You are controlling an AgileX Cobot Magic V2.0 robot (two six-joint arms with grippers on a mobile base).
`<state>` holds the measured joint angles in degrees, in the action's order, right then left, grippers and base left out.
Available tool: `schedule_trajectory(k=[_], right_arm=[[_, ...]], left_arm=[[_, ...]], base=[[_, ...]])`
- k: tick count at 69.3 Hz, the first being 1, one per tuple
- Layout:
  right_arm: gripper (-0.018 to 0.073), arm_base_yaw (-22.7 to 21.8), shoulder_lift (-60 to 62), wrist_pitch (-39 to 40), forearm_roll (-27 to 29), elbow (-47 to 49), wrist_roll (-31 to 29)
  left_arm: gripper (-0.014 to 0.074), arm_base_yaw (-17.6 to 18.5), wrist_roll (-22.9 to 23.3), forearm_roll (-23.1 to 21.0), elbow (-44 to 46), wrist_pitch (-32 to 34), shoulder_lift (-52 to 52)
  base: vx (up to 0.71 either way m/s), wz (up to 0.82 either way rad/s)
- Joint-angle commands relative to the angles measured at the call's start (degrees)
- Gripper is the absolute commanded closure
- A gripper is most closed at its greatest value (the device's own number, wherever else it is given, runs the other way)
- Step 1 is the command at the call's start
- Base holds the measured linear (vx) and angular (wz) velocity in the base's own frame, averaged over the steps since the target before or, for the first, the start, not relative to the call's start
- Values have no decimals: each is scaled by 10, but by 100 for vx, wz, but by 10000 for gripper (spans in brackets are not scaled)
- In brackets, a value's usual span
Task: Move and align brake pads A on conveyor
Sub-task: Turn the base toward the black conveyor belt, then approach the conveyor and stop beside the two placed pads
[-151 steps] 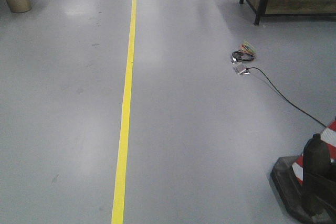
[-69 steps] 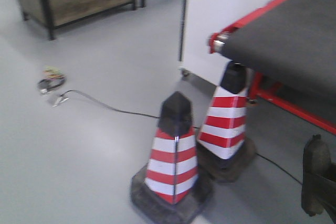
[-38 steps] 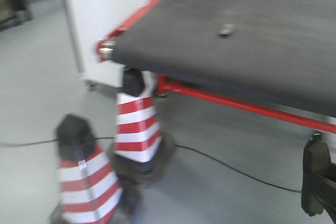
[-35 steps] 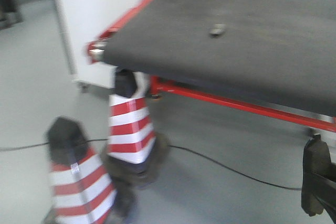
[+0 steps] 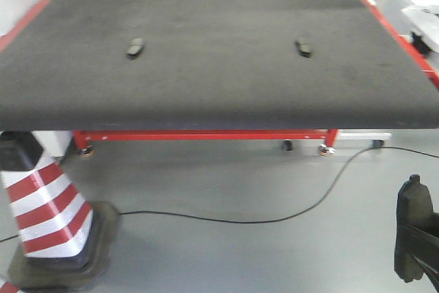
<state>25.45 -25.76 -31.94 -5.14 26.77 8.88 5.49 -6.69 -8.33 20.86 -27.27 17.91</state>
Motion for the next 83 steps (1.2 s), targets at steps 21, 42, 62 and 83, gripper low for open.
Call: schedule_trajectory(k=[21,42,62,83], right_arm=[[564,-2,-3,52,-6,16,-3],[564,-2,-3,52,-6,16,-3],[564,-2,-3,52,-6,16,-3],[564,-2,-3,52,-6,16,-3]], left_arm=[[603,3,1,-8,18,53,4],[603,3,1,-8,18,53,4],[603,3,1,-8,18,53,4],[603,3,1,-8,18,53,4]], base=[[6,-17],[15,-6],[30,2],[37,7]])
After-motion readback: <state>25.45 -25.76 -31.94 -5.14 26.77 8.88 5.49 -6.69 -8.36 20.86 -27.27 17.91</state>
